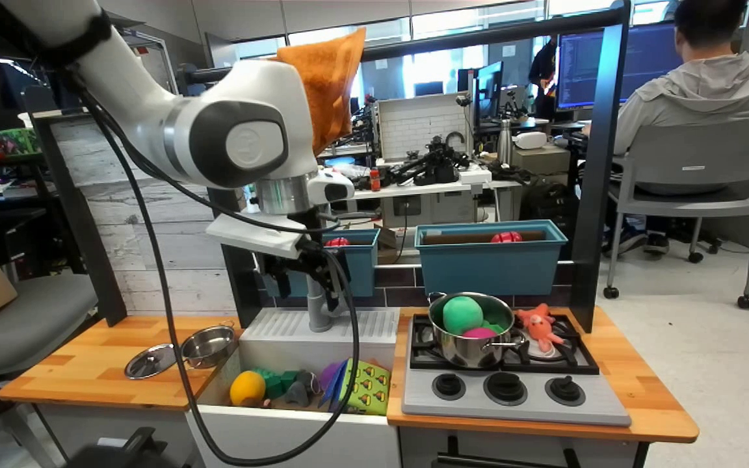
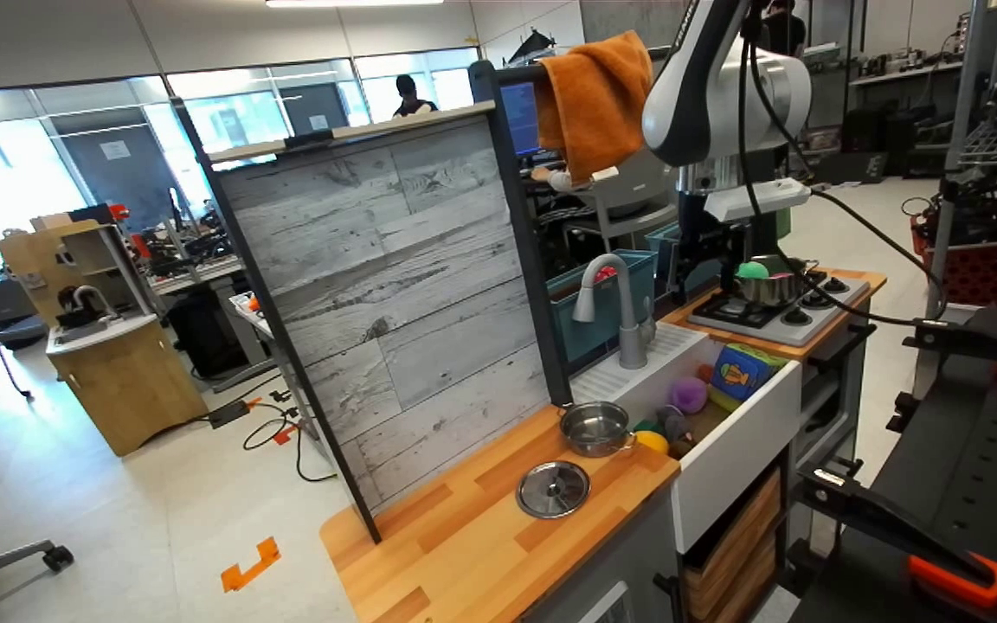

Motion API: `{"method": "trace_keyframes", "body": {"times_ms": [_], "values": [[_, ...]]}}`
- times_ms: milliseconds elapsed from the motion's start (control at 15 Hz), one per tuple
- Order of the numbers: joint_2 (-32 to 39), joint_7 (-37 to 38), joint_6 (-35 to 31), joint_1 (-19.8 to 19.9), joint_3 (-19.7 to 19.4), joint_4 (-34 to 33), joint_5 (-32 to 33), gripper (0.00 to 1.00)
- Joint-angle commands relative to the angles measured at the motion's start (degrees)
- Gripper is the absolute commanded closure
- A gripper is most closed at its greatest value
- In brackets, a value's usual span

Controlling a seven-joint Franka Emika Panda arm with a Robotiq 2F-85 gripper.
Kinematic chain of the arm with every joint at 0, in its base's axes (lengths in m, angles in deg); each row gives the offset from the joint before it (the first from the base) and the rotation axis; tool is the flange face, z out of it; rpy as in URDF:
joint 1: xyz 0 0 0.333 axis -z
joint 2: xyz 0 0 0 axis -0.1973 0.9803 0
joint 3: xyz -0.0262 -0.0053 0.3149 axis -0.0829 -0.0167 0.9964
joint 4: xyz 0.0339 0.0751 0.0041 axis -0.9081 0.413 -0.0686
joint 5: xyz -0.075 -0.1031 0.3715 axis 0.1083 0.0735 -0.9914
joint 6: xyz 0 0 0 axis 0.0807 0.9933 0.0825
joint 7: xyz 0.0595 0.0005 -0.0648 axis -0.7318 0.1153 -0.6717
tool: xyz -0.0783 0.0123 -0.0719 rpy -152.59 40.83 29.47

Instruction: Take the purple ball out of the sink and put it in the metal pot

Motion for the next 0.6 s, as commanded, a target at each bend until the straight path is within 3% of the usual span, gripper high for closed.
{"method": "trace_keyframes", "body": {"times_ms": [0, 533], "values": [[9.67, 3.42, -1.32, 0.92, 0.61, -9.63, 2.45, 0.00], [25.70, 8.16, -2.17, 0.09, -2.13, -20.64, 7.11, 0.00]]}}
